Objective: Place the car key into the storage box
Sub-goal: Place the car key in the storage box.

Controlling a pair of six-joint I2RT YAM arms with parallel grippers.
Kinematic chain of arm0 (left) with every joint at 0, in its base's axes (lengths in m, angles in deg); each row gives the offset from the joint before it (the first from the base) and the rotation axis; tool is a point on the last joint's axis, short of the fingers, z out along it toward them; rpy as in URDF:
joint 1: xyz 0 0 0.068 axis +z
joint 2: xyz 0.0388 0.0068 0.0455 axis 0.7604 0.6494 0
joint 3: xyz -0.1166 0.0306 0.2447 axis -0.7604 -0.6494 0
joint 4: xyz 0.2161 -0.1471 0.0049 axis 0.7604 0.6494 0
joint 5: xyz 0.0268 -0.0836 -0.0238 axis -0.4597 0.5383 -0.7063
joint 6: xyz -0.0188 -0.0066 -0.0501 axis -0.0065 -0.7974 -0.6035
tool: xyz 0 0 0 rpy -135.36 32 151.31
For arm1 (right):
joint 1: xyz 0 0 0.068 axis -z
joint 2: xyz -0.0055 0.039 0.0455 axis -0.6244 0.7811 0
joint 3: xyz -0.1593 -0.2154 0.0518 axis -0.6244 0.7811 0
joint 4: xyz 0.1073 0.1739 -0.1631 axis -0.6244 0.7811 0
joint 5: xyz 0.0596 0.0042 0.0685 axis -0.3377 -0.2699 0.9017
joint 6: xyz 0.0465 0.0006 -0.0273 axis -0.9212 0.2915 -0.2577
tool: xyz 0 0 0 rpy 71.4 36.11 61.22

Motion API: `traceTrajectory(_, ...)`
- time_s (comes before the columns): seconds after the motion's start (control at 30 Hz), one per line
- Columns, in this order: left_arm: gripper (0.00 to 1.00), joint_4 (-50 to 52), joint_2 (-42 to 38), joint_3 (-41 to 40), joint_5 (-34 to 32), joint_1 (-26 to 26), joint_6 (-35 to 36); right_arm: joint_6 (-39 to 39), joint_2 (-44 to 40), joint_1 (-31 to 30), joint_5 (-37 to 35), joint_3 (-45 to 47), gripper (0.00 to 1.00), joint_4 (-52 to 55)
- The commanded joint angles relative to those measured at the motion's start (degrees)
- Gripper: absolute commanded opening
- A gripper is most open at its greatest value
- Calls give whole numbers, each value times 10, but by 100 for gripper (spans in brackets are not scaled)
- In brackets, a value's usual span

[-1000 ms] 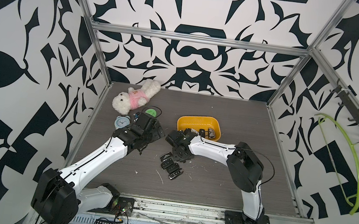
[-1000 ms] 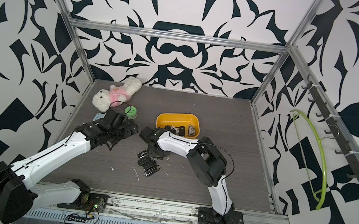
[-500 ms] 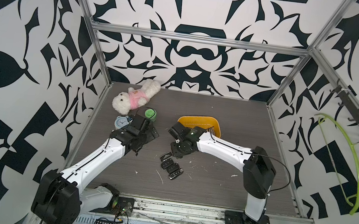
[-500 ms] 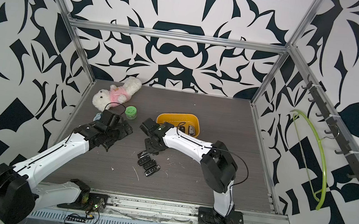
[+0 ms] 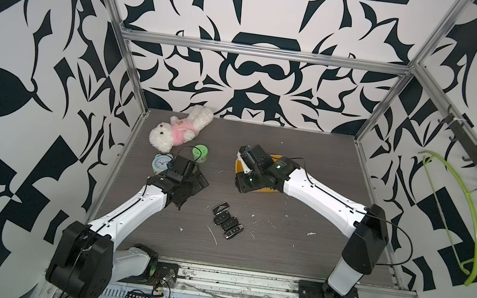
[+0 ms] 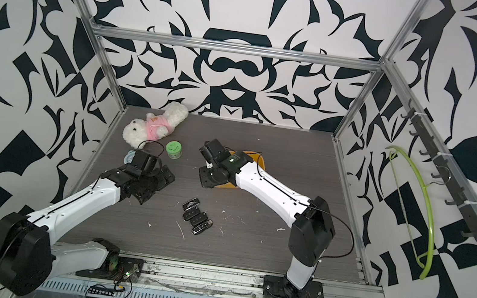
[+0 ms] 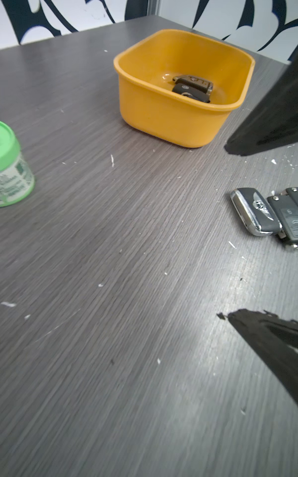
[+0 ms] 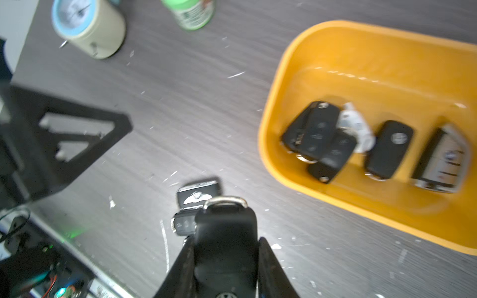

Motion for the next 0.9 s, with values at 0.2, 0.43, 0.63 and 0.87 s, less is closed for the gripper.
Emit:
traceTrajectory(0.2,99,-22,21,3,47,1,11,38,27,98,-64,-37,0,33)
traceTrajectory(0.43,99,-24,20,-3,55,1,11,70,113,126,-140,-91,0,84)
traceTrajectory(0.63,99,-27,27,0,59,1,12,71,152,148,-129,-88,0,81)
traceTrajectory(0.87,99,-35,51,2,64,1,12,75,176,161,-138,-76,0,64)
